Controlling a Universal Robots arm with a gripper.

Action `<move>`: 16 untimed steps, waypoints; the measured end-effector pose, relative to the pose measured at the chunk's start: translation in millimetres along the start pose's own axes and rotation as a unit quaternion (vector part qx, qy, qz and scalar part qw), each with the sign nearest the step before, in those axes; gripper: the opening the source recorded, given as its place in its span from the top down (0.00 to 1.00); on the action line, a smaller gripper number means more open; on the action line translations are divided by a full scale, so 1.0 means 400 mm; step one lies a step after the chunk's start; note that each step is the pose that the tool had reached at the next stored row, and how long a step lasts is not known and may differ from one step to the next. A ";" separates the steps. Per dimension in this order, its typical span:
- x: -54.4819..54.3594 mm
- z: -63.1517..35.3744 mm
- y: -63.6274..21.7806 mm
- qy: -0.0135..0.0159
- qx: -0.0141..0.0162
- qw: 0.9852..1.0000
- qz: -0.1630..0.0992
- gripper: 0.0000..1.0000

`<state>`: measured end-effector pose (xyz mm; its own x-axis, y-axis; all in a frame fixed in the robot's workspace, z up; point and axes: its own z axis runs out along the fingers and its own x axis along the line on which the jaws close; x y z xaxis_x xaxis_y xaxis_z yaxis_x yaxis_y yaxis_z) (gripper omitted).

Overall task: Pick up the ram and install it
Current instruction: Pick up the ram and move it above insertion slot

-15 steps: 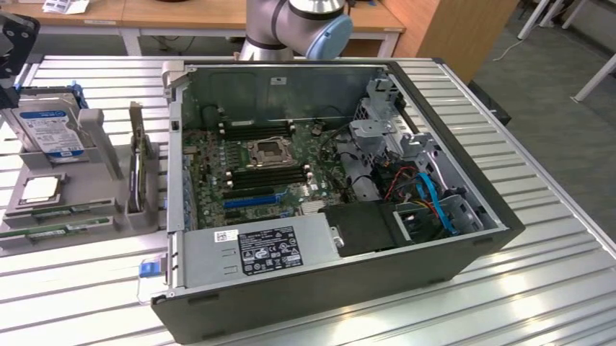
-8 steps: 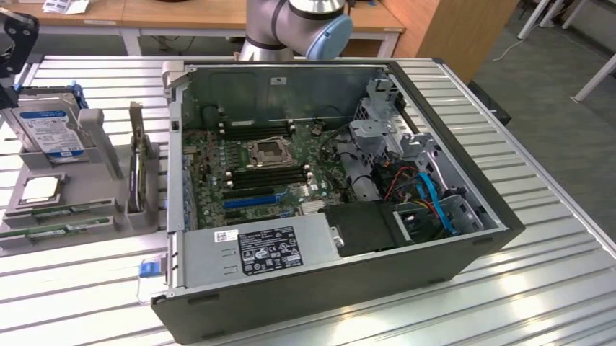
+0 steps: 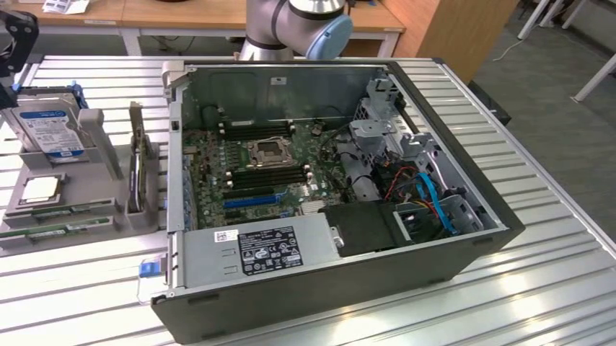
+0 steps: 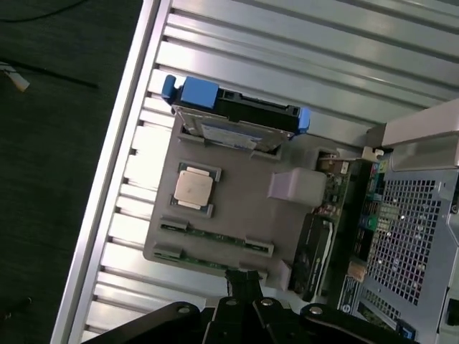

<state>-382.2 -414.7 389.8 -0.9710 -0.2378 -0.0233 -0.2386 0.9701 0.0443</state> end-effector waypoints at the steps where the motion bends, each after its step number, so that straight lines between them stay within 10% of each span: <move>1: 0.000 0.000 0.000 0.000 0.000 1.000 -0.006 0.90; 16: 0.000 0.000 0.000 0.005 -0.002 0.994 -0.105 0.90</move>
<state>-382.2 -414.7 389.8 -0.9000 -0.4352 -0.0233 -0.4358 0.8990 0.0442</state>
